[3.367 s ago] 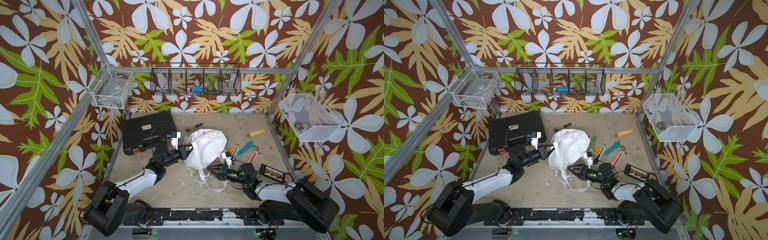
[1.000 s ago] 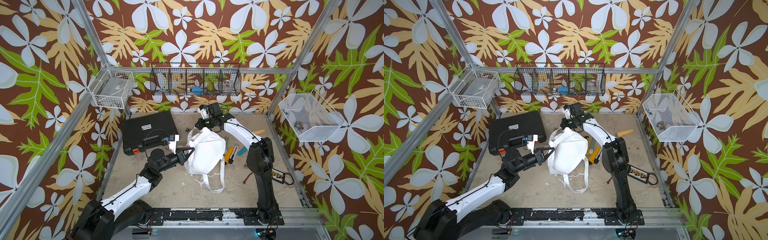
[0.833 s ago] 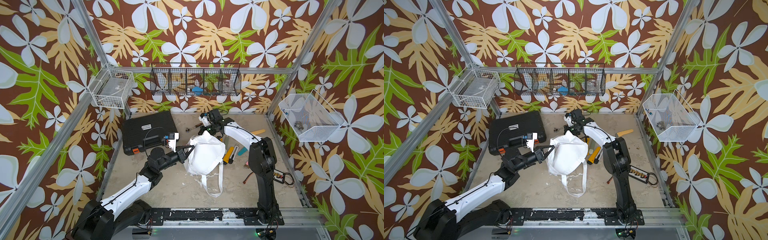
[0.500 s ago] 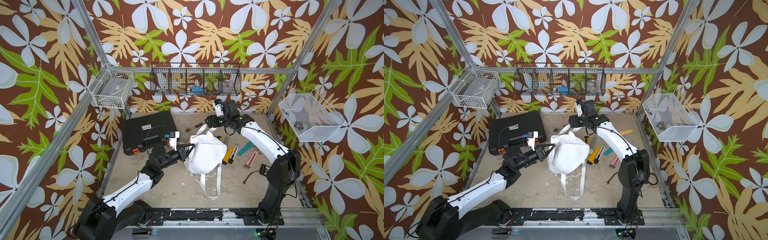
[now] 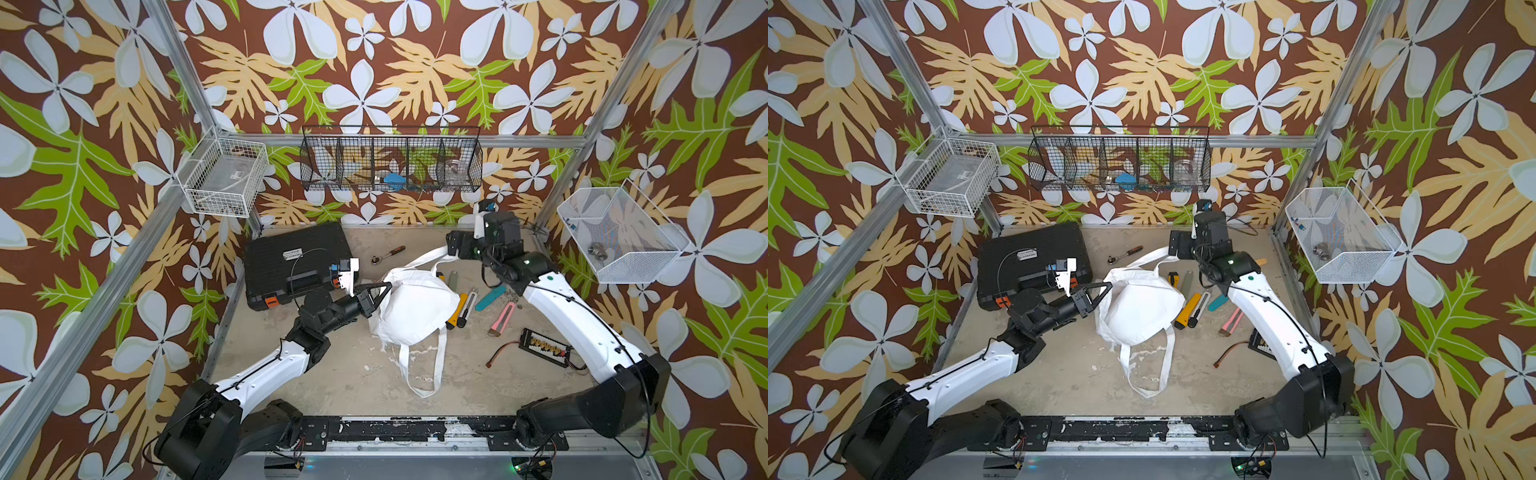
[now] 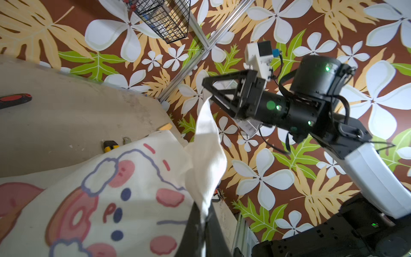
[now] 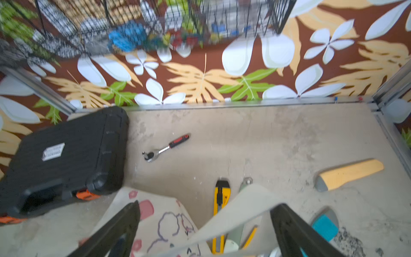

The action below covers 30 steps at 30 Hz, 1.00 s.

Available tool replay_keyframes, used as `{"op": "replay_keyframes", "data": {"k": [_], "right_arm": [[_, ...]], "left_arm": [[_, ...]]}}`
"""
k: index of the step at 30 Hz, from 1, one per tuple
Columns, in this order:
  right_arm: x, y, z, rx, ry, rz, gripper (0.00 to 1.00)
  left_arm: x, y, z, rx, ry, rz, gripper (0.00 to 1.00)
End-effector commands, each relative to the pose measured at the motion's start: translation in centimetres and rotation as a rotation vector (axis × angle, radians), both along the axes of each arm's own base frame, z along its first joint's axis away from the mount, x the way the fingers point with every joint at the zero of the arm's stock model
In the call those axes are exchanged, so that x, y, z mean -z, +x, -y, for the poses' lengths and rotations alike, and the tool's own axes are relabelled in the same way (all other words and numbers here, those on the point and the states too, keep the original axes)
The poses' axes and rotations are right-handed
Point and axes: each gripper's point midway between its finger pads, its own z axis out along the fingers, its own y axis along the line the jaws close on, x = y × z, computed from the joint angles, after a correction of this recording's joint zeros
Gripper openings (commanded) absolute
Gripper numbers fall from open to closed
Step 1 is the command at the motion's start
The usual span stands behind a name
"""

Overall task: Place the art knife into the pouch
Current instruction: Open the pouch at the center of the board, then pick up the utility knife at the center of the board.

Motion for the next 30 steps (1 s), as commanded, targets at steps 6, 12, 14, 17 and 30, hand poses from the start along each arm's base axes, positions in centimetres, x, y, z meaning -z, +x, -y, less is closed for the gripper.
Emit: {"op": "replay_keyframes", "data": {"k": [6, 12, 14, 17, 30], "right_arm": [[9.5, 7.3, -6.3, -0.266, 0.015, -0.308, 0.97], [7.6, 6.4, -6.5, -0.249, 0.113, -0.203, 1.0], [7.1, 5.4, -5.5, -0.22, 0.08, -0.204, 1.0], [8.8, 2.6, -3.6, -0.167, 0.037, -0.249, 1.0], [20.4, -5.1, 1.5, 0.064, 0.032, -0.487, 0.92]], "left_arm": [[-2.7, -1.2, 0.3, 0.07, -0.079, 0.061, 0.0], [-1.7, -0.4, 0.6, 0.054, -0.052, 0.04, 0.0], [-1.3, 0.0, 0.6, 0.047, -0.048, 0.028, 0.0], [-1.0, 0.7, 0.3, 0.013, -0.045, 0.019, 0.0], [-0.6, 3.1, -2.5, -0.18, -0.014, 0.01, 0.0]]}}
